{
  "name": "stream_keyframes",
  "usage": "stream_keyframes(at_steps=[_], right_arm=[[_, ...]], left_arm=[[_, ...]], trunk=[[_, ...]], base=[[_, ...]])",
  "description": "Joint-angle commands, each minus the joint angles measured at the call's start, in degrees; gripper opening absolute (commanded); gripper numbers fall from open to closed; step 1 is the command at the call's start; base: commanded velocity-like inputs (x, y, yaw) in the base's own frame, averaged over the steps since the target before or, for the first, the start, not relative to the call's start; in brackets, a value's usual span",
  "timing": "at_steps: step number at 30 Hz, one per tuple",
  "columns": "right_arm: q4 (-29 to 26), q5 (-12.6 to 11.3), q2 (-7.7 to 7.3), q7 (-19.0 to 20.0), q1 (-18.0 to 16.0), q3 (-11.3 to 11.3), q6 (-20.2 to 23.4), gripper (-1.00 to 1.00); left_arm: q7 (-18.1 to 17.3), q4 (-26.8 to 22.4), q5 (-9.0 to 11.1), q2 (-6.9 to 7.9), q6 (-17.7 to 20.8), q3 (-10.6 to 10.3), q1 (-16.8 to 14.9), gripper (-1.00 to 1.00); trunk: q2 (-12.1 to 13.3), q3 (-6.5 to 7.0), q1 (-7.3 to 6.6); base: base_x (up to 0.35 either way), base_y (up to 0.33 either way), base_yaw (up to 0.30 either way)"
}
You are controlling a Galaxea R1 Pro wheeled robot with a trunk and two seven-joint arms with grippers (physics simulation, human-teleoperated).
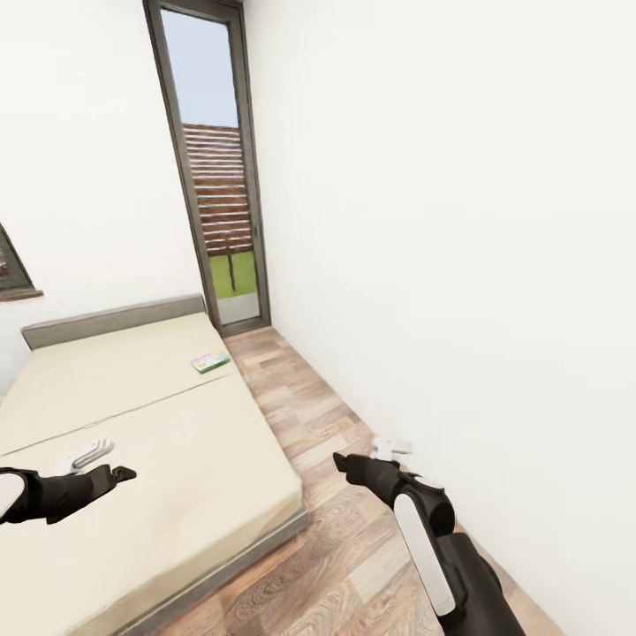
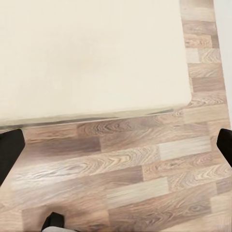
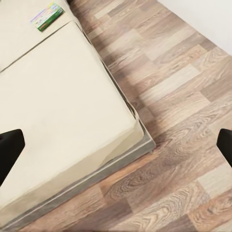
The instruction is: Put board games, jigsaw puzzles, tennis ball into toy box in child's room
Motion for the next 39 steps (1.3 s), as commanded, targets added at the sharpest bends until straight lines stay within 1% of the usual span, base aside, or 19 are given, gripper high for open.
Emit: stream_keyframes(at_steps=[1, 11, 19, 28, 39], right_arm=[[-0.07, -0.55, -0.01, -0.56, -0.04, 0.15, 0.17, 1.0], [-0.11, -0.28, 0.12, -0.43, 0.04, 0.65, -0.1, 1.0], [-0.14, -0.2, 0.19, -0.64, 0.04, 0.7, -0.11, 1.0], [-0.14, -0.12, 0.28, -0.76, 0.04, 0.76, -0.17, 1.0], [-0.14, -0.11, 0.48, -0.77, 0.04, 0.79, -0.18, 1.0]], left_arm=[[0.6, -0.05, 0.58, 0.03, 0.03, -0.06, -0.09, 1.0], [0.62, 0.03, 0.57, 0.03, -0.03, 0.0, -0.09, 1.0], [0.62, 0.04, 0.57, 0.03, -0.04, -0.12, -0.09, 1.0], [0.62, 0.04, 0.57, 0.03, -0.04, -0.13, -0.09, 1.0], [0.61, 0.04, 0.57, 0.03, -0.04, -0.07, -0.09, 1.0]], trunk=[[-0.14, -0.18, 0.04], [-0.14, -0.64, 0.04], [-0.14, -0.71, 0.04], [-0.14, -0.72, 0.04], [-0.14, -0.72, 0.04]], base=[[0.005, -0.249, 0.275], [0.069, -0.279, 0.267], [0.094, -0.287, 0.066], [0.119, -0.267, 0.249], [0.197, -0.056, 0.292]])
